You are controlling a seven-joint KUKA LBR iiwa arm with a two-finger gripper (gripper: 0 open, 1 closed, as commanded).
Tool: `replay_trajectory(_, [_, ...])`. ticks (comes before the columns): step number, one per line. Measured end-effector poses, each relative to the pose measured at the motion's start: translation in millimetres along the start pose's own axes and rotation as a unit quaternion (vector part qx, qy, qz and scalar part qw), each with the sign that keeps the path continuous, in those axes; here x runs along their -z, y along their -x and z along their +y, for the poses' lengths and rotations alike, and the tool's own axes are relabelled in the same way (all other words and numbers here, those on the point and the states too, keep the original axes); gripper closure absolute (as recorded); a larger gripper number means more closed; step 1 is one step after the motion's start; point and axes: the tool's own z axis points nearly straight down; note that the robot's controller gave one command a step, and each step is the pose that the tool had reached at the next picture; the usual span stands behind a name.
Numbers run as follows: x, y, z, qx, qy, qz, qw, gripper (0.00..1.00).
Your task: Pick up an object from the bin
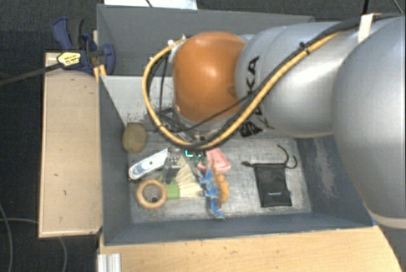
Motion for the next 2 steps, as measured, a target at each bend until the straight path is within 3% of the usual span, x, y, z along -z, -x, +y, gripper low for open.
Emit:
replay_trajectory(1, [4, 2.2, -1, -0.003, 0.001, -0.0038, 1.0, 0.0])
replay_trajectory(2, [-32, 7.0, 5, 0.086, 0.001, -0.0082, 0.9963, 0.0])
